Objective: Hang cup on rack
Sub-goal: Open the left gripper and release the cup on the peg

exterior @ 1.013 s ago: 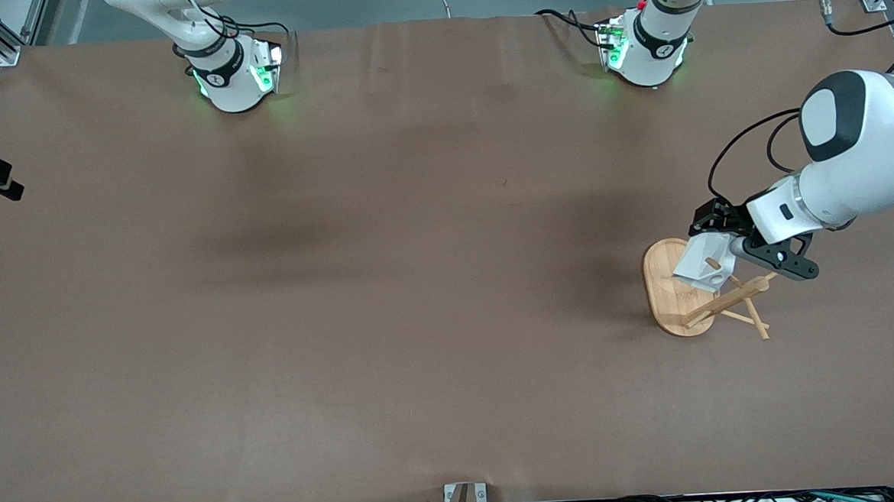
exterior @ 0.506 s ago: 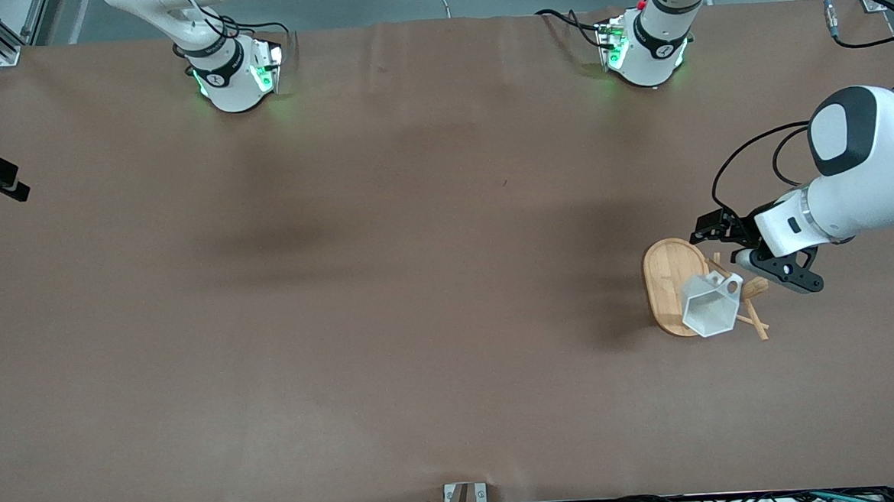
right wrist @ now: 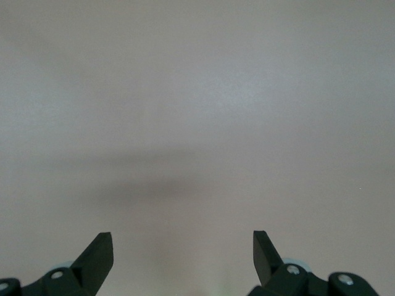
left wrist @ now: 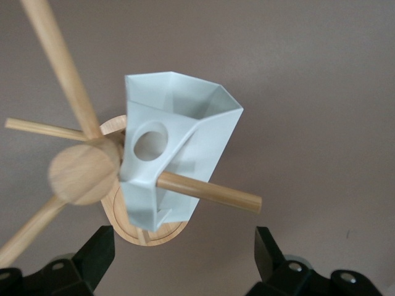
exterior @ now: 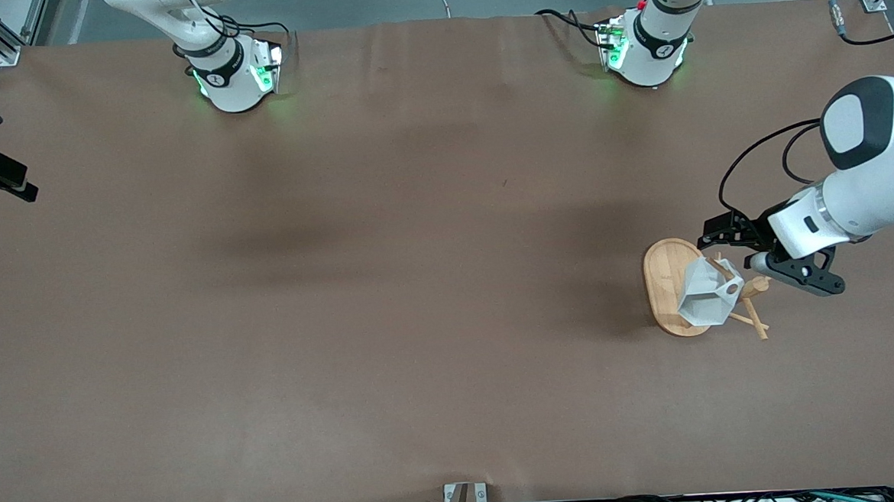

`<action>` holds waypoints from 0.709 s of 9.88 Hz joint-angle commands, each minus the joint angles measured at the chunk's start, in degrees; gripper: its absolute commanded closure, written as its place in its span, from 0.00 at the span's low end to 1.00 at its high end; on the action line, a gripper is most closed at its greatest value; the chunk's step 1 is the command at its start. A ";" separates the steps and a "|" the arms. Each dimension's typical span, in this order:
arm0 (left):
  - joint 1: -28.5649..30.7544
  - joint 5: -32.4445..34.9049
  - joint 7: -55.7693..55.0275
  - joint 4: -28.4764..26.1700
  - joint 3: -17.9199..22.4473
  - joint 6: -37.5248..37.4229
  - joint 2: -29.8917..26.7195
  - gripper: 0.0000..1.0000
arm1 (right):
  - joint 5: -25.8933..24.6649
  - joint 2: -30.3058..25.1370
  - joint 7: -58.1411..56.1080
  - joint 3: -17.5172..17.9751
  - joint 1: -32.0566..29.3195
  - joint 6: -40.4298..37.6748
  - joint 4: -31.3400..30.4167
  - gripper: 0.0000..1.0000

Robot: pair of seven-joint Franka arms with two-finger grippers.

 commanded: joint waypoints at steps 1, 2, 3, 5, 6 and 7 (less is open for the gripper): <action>-0.02 1.28 -6.13 3.11 -0.98 -5.03 -1.38 0.00 | -0.70 -1.95 1.04 0.14 0.41 0.03 -1.88 0.00; -0.02 1.37 -8.60 5.57 -0.99 -6.62 -1.38 0.00 | -0.79 -1.96 1.04 0.14 0.49 -0.06 -1.88 0.00; -0.29 1.28 -10.36 7.68 -0.99 -7.94 -1.21 0.00 | -0.70 -1.96 1.04 0.14 0.50 -0.06 -1.88 0.00; -2.21 1.37 -13.18 11.20 -0.99 -8.21 -1.21 0.00 | -0.70 -1.96 1.04 0.14 0.49 -0.06 -1.88 0.00; -3.27 1.37 -15.89 13.05 -0.99 -8.83 -1.21 0.00 | -0.70 -1.96 1.04 0.14 0.50 0.03 -1.88 0.00; -4.58 1.37 -18.35 14.20 -0.99 -8.92 -1.12 0.00 | -0.70 -1.96 1.04 0.14 0.50 -0.06 -1.88 0.00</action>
